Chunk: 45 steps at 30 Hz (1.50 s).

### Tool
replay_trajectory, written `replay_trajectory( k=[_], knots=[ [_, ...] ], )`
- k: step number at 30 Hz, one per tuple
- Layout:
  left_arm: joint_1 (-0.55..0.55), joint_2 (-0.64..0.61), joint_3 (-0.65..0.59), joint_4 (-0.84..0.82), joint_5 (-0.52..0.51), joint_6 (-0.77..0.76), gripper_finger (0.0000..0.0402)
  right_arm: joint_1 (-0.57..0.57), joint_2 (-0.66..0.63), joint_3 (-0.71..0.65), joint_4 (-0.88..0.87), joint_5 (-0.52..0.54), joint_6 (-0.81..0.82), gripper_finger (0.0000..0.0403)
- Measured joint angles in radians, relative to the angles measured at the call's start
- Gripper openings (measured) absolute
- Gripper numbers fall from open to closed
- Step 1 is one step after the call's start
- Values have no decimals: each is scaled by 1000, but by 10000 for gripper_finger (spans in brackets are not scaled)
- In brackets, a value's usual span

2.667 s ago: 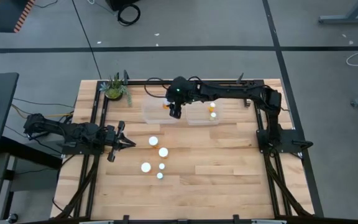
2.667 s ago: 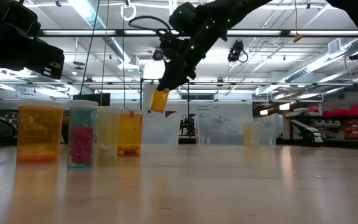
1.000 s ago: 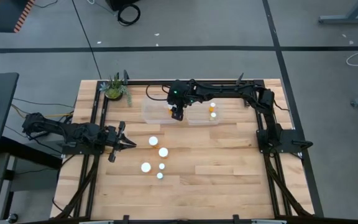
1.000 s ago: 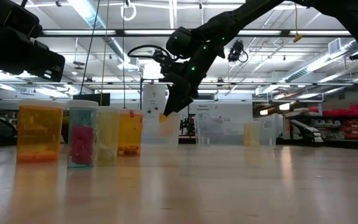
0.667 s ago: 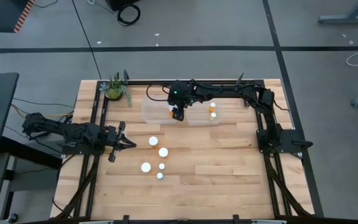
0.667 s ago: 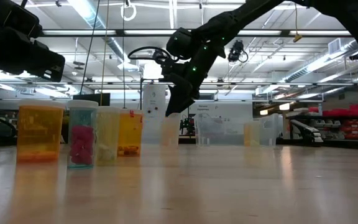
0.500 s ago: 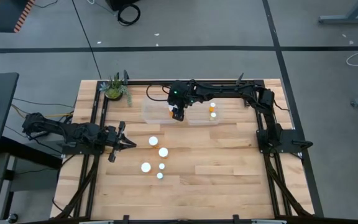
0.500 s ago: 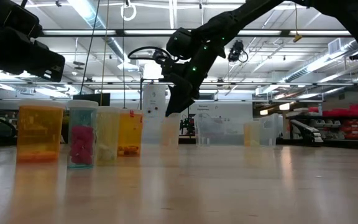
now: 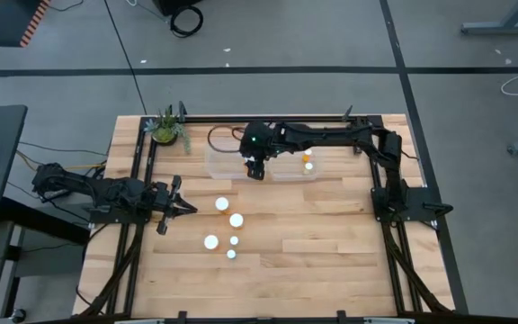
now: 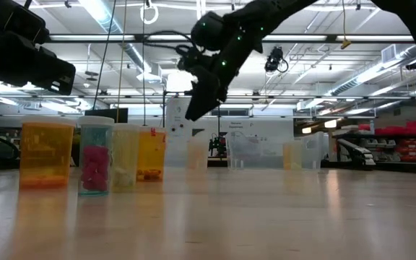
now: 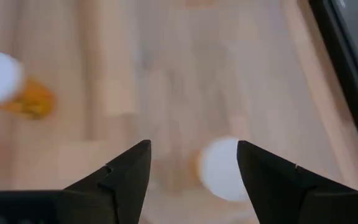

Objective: Pick and place medicine bottles into bin by pill shape (circle, oval)
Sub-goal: Put the large orange pill bottle into the left transparent bin

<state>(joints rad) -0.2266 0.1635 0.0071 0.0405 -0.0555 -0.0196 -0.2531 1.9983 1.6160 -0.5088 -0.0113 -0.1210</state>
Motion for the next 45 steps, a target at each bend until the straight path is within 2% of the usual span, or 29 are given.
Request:
replay_trajectory(
  k=[7, 15, 21, 28, 34, 39, 45],
  knots=[
    [0, 0, 0, -2, 0, 0, 38, 121, 0, 15, 5, 7, -10, 246],
    [0, 0, 0, -2, 0, 0, 30, 236, -82, 15, -142, 134, 30, 245],
    [0, 0, 0, -2, 0, 0, 31, 316, -149, 15, -168, 143, 75, 245],
    [0, 0, 0, -1, 0, 0, 40, 432, -147, 13, -177, 146, 114, 245],
    [0, 0, 0, 6, 0, -2, 34, 538, -147, 11, -202, 237, 112, 244],
    [-2, 0, 0, 38, 0, -113, 28, 579, -147, -62, -185, 279, 112, 244],
    [-2, 0, 0, 44, -1, -209, 36, 582, -149, -212, -44, 281, 92, 244]
  ],
)
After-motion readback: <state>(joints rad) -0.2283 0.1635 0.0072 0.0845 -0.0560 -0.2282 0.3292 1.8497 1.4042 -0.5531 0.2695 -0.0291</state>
